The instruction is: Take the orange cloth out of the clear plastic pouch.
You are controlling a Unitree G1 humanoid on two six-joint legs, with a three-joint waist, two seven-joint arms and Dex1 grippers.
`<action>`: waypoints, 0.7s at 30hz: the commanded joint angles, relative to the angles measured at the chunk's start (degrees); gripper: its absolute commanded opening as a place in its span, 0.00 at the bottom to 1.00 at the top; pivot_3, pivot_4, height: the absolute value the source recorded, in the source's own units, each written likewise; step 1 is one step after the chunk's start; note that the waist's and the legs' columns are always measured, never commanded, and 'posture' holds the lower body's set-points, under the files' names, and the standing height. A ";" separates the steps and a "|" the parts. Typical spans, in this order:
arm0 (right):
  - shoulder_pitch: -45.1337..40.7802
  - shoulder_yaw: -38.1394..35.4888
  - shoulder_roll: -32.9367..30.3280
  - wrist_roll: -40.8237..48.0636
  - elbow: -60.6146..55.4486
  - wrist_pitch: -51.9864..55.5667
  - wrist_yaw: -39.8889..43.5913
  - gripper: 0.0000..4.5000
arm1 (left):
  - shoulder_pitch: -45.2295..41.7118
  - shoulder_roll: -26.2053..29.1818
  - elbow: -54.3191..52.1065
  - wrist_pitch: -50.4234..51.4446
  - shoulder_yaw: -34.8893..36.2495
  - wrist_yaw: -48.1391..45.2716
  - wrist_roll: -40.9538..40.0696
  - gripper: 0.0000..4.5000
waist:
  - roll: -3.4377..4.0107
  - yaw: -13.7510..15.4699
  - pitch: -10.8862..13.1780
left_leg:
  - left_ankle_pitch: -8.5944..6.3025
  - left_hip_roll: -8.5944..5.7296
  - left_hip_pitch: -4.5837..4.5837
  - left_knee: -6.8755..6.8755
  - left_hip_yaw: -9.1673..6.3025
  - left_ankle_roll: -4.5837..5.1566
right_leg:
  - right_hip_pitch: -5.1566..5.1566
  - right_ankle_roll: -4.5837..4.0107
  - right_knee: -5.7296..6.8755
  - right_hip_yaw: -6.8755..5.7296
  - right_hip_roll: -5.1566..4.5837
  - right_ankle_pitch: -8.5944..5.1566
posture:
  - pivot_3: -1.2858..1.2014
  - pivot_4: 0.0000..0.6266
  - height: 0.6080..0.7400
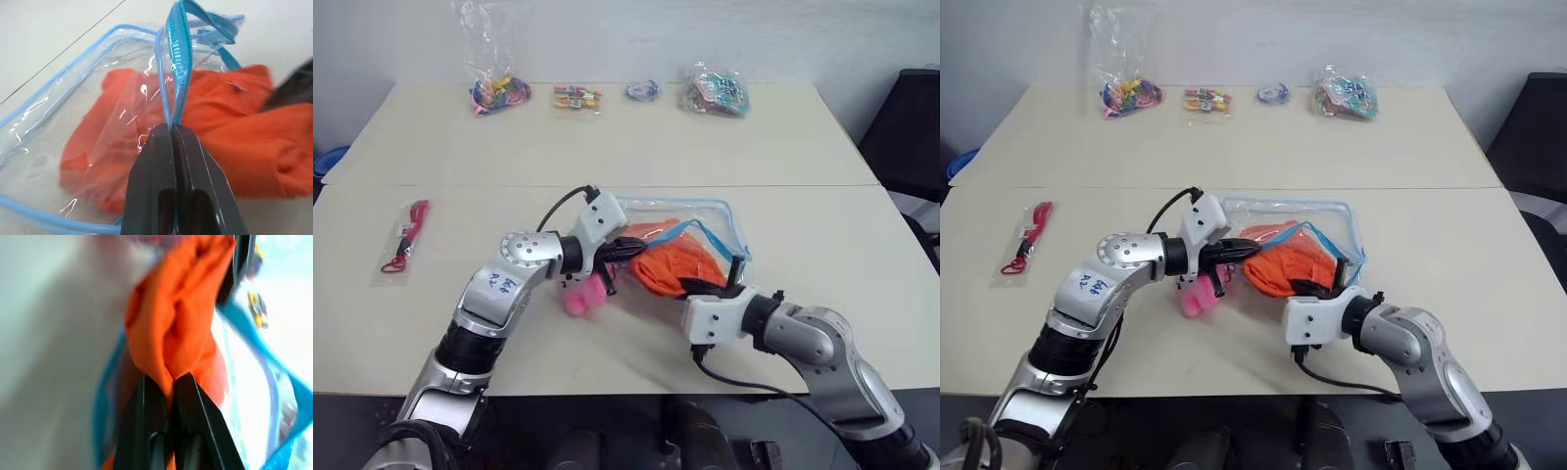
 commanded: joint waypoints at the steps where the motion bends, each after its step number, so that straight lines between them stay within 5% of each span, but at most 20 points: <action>1: 1.60 -3.59 -2.04 6.36 -5.06 0.20 2.85 0.01 | -2.24 -0.90 1.98 -2.39 -0.01 1.62 2.30 0.00 | 0.00 0.03 0.00 | 0.00 -0.01 -0.01 0.00 0.00 0.01 | 0.00 0.00 0.00 0.00 -0.01 0.00 | 0.52 0.24 1.00; 8: 4.22 -18.82 -7.95 22.67 -14.98 9.19 9.69 0.01 | -1.77 3.70 6.97 -15.79 -4.62 -2.47 9.70 0.00 | 0.01 -0.04 0.00 | 0.00 0.03 -0.14 -0.04 0.04 0.01 | 0.00 0.00 0.01 0.01 0.02 0.00 | 0.52 0.24 1.00; 16: -1.48 -52.15 -21.07 53.08 -14.98 32.58 17.95 0.01 | 2.12 9.26 8.20 -25.80 -6.46 -8.67 13.57 0.00 | 0.05 0.03 0.02 | -0.01 0.05 -0.13 -0.04 -0.03 0.04 | 0.01 -0.02 0.03 0.03 -0.04 0.01 | 0.52 0.24 1.00; 21: 2.46 -59.89 -27.85 43.46 -0.07 25.55 21.20 0.00 | 3.18 10.96 7.86 -28.05 -4.96 -13.60 11.55 0.21 | 0.02 0.13 0.00 | -0.04 0.03 -0.15 -0.05 0.04 0.10 | 0.02 -0.03 0.03 0.02 -0.09 0.00 | 0.52 0.24 1.00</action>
